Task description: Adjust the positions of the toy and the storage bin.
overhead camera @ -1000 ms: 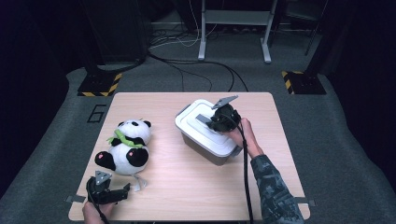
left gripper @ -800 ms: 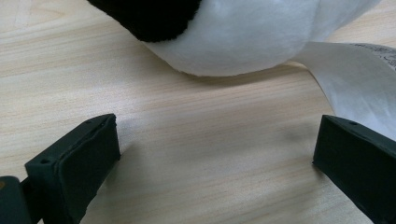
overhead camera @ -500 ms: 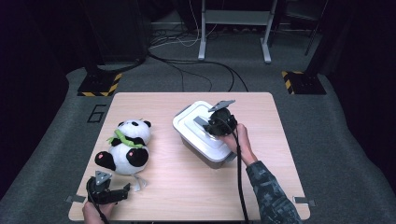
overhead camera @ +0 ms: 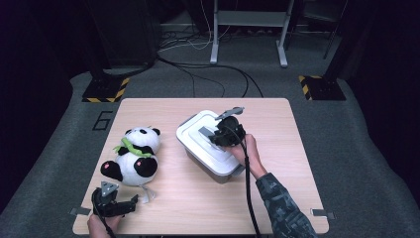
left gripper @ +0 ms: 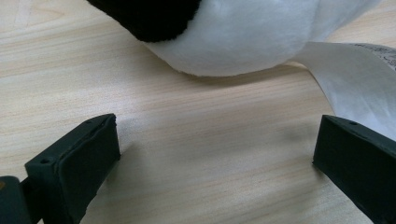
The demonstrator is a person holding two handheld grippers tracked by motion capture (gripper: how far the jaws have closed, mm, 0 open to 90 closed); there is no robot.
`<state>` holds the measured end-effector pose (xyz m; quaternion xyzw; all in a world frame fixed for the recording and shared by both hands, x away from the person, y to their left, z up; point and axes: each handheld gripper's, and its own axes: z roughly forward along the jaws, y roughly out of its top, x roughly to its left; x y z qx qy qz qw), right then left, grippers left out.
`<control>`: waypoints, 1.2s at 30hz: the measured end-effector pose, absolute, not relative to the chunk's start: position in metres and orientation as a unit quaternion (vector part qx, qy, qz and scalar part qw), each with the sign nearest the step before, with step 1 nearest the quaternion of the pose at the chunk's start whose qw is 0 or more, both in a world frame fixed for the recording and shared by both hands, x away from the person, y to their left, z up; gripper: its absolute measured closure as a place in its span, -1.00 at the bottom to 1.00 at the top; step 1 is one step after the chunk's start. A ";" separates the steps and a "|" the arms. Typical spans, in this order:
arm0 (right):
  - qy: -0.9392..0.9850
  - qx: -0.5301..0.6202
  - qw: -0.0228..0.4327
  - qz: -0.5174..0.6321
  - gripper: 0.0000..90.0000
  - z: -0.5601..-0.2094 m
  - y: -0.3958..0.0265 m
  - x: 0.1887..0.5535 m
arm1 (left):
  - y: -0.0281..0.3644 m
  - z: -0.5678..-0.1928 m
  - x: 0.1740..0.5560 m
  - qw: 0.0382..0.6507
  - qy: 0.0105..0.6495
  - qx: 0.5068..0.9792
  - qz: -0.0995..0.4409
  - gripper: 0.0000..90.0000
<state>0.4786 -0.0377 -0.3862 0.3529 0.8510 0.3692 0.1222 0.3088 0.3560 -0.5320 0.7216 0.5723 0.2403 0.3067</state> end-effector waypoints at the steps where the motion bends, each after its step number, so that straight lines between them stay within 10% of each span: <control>1: 0.854 0.350 0.128 0.362 0.47 -0.386 -0.035 0.478 | 0.356 -0.533 0.309 0.309 0.572 0.720 0.242 -1.00; 36: 0.860 0.330 0.153 0.358 0.48 -0.387 -0.033 0.475 | 0.356 -0.532 0.309 0.308 0.570 0.722 0.242 -1.00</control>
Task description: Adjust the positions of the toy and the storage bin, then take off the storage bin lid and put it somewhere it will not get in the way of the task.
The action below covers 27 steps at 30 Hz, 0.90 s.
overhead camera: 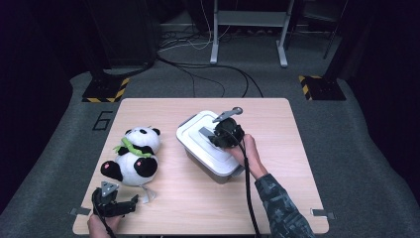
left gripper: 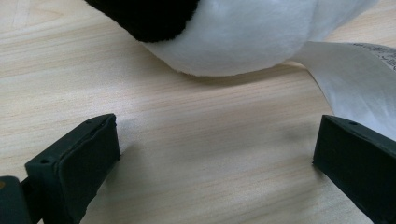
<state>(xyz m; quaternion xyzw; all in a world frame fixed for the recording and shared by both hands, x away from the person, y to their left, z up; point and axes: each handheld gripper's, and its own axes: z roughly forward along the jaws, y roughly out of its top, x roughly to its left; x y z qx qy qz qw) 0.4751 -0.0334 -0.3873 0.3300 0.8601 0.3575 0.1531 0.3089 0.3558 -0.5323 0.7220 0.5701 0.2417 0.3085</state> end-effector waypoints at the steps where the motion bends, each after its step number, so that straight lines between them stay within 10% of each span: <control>1: 0.860 0.331 0.152 0.358 0.48 -0.387 -0.033 0.475 | 0.356 -0.532 0.309 0.308 0.570 0.722 0.242 -1.00; 27: 0.846 0.328 0.172 0.383 0.48 -0.364 -0.038 0.466 | 0.355 -0.533 0.309 0.312 0.573 0.719 0.242 -1.00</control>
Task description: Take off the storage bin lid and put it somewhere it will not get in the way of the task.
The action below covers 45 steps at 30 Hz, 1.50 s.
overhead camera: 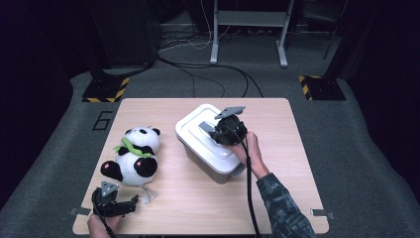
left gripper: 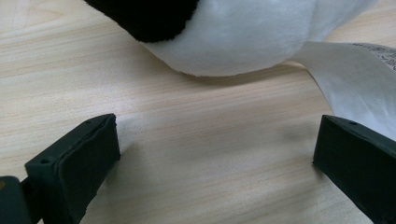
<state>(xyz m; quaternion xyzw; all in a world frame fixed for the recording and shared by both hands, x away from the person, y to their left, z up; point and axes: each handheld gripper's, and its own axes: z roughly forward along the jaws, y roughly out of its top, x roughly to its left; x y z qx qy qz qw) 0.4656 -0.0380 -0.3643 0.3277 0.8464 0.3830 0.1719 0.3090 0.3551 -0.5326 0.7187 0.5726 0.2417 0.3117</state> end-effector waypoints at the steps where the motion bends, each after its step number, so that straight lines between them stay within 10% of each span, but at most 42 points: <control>1: 0.847 0.328 0.172 0.382 0.48 -0.363 -0.039 0.465 | 0.355 -0.533 0.309 0.312 0.573 0.719 0.242 -1.00; 45: 0.792 0.405 0.252 0.381 0.48 -0.330 -0.147 0.442 | 0.355 -0.532 0.309 0.311 0.571 0.721 0.242 -1.00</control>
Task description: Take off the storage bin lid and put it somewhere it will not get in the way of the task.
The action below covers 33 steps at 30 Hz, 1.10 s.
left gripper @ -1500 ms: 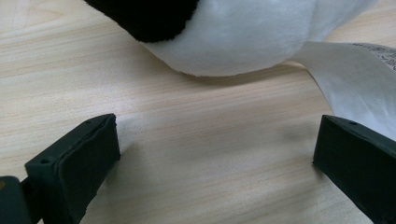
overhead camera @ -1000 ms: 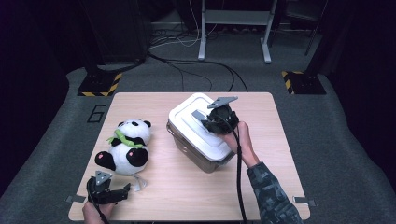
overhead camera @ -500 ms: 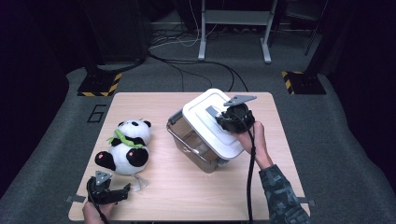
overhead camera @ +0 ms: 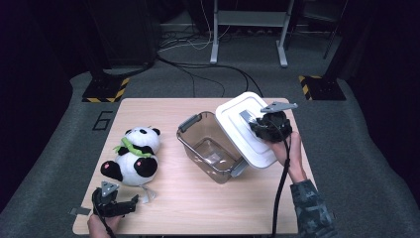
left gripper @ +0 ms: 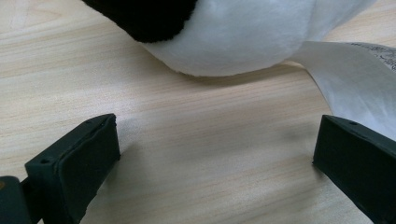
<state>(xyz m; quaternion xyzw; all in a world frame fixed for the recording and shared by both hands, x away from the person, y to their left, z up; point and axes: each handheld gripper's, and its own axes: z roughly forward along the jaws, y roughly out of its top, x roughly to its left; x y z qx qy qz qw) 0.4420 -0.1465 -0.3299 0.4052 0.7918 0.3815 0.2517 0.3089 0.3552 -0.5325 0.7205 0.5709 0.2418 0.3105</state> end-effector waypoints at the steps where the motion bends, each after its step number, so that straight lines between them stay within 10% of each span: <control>1: 0.789 0.409 0.254 0.383 0.48 -0.330 -0.151 0.441 | 0.355 -0.532 0.309 0.310 0.571 0.722 0.240 -1.00; 33: 0.728 0.524 0.270 0.350 0.48 -0.385 -0.238 0.426 | 0.355 -0.532 0.309 0.311 0.568 0.723 0.240 -1.00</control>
